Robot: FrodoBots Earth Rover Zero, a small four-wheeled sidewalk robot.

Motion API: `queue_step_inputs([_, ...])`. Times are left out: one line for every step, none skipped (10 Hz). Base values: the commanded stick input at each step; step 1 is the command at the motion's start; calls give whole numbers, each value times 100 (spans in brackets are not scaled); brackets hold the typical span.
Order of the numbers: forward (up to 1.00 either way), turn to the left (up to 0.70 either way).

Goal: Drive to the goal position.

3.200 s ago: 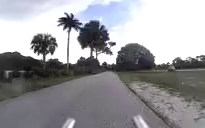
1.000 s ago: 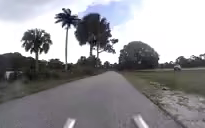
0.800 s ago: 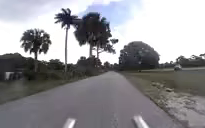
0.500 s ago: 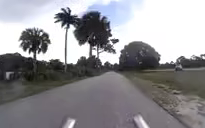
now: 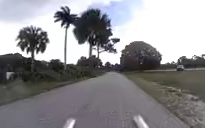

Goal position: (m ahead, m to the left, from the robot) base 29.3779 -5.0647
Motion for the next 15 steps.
queue_step_inputs([85, -15])
queue_step_inputs([85, -30])
queue_step_inputs([85, -34])
queue_step_inputs([85, -18])
queue_step_inputs([85, 0])
queue_step_inputs([85, 0])
queue_step_inputs([85, 0])
queue_step_inputs([85, 0])
queue_step_inputs([85, 0])
queue_step_inputs([85, 0])
queue_step_inputs([85, 0])
queue_step_inputs([85, 0])
queue_step_inputs([85, 0])
queue_step_inputs([85, 0])
queue_step_inputs([85, 0])
